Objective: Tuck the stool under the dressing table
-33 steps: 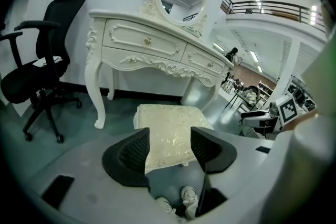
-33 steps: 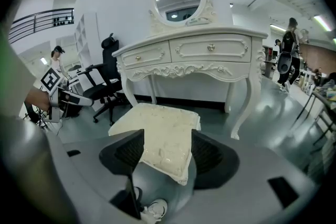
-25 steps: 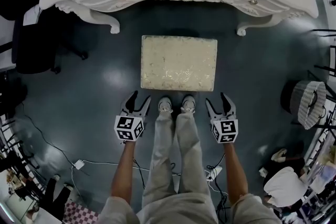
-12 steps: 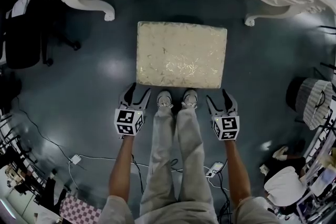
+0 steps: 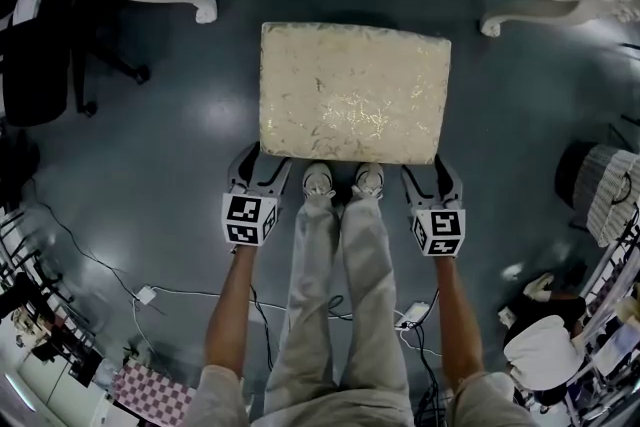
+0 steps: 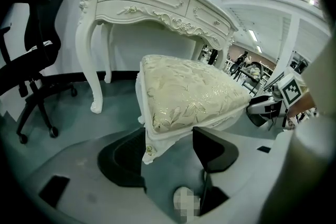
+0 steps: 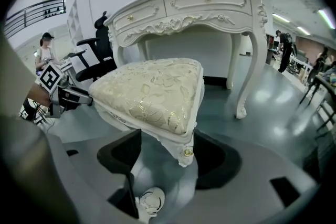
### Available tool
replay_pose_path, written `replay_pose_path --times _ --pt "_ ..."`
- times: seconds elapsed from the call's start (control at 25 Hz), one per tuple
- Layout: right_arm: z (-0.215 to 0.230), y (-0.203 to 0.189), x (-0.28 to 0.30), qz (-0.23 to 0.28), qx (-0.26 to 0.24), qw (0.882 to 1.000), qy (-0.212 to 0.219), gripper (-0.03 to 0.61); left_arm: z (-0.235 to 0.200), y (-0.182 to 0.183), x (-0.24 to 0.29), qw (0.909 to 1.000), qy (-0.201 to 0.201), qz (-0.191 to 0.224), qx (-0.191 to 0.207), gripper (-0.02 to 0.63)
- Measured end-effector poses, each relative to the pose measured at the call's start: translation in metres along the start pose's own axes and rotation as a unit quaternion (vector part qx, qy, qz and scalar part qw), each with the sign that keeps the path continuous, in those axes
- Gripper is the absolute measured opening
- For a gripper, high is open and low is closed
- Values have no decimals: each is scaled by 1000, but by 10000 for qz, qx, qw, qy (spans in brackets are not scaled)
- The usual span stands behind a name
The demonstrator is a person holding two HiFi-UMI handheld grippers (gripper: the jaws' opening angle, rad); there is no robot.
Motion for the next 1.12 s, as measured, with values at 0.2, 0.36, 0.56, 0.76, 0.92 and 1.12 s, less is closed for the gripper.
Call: replay_pose_path --times 0.2,0.36,0.56,0.76,0.92,1.12 --pt "1 1 8 -24 -116 9999 -3 308 -2 1 2 9998 -185 111 15 264" --pt "1 1 9 -17 -181 9998 -19 307 -2 2 5 9992 -360 28 144 264" --pt "1 1 11 -71 -202 9998 -38 310 -4 3 6 9989 -423 -6 189 267" --pt "5 4 12 -87 -267 9996 -70 310 -2 4 8 9986 -488 -1 200 267" --pt "14 10 17 -118 -404 9991 -75 310 2 6 11 9985 -515 28 184 270" --pt "23 16 21 -100 -515 9985 -138 311 6 10 17 9980 -592 38 202 278"
Point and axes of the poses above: the fingertips, and each gripper's own axes: x forward along the fingers, z to its right, y out of its top, the point moved 5 cm from there along -x, backward along the fingers, and after that the axes turned 1 degree about -z, right-handed, at the moved point
